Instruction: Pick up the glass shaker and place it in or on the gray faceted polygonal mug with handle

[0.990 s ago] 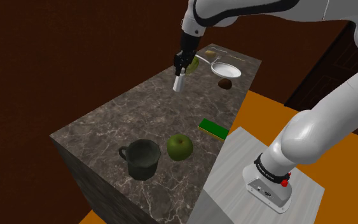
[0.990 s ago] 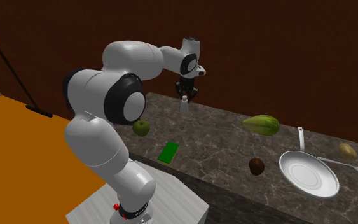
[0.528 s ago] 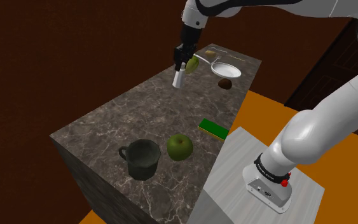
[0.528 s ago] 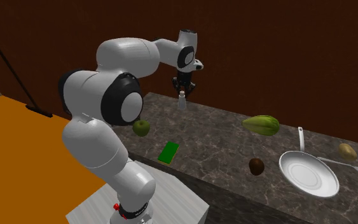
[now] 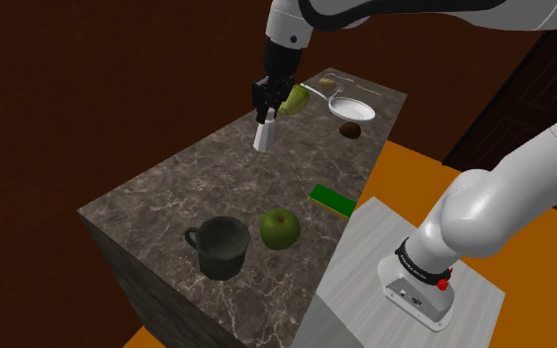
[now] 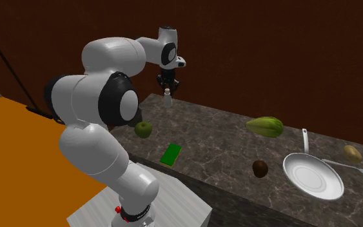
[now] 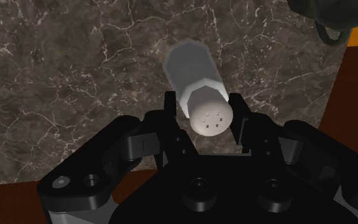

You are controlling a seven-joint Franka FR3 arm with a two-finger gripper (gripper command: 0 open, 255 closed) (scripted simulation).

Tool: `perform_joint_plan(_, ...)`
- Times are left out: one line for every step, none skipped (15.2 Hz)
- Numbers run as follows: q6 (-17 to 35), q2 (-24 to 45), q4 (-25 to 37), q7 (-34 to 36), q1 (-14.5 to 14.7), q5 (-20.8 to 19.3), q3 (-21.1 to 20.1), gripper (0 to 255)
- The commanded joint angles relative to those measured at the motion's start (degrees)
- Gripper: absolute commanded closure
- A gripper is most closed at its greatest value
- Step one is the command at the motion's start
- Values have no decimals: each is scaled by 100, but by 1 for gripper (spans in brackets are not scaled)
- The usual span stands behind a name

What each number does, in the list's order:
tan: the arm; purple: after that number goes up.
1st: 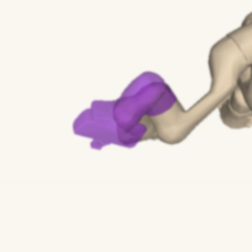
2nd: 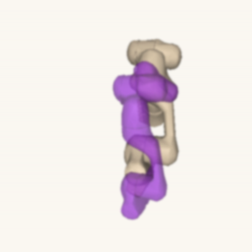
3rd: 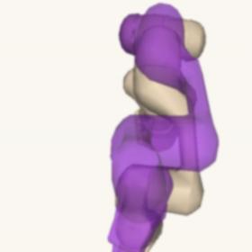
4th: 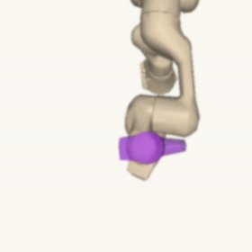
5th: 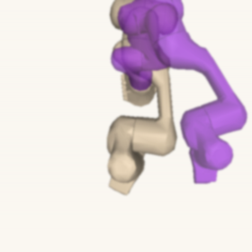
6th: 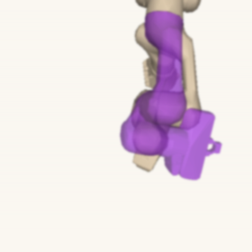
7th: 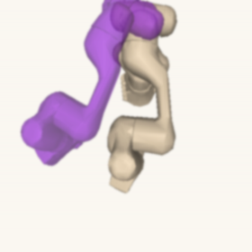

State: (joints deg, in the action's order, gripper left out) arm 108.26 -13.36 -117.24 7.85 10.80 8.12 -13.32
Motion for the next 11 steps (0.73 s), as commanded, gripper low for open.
perform_joint_plan(-41, -59, 15, 280, 112, 31, -168, 255)
perform_joint_plan(-49, -61, 37, 420, 166, 41, -256, 255)
perform_joint_plan(-57, -56, 66, 561, 219, 49, -346, 255)
perform_joint_plan(-66, -46, 102, 704, 272, 55, -435, 255)
perform_joint_plan(-75, -29, 143, 848, 325, 58, -525, 255)
perform_joint_plan(-84, -5, 191, 994, 377, 58, -616, 255)
perform_joint_plan(-94, 24, 246, 1141, 428, 55, -708, 255)
perform_joint_plan(-104, 60, 307, 1290, 478, 48, -801, 255)
perform_joint_plan(-114, 103, 374, 1440, 529, 38, -894, 255)
perform_joint_plan(-125, 152, 448, 1593, 579, 22, -988, 255)
perform_joint_plan(-137, 209, 529, 1747, 629, 2, -1082, 255)
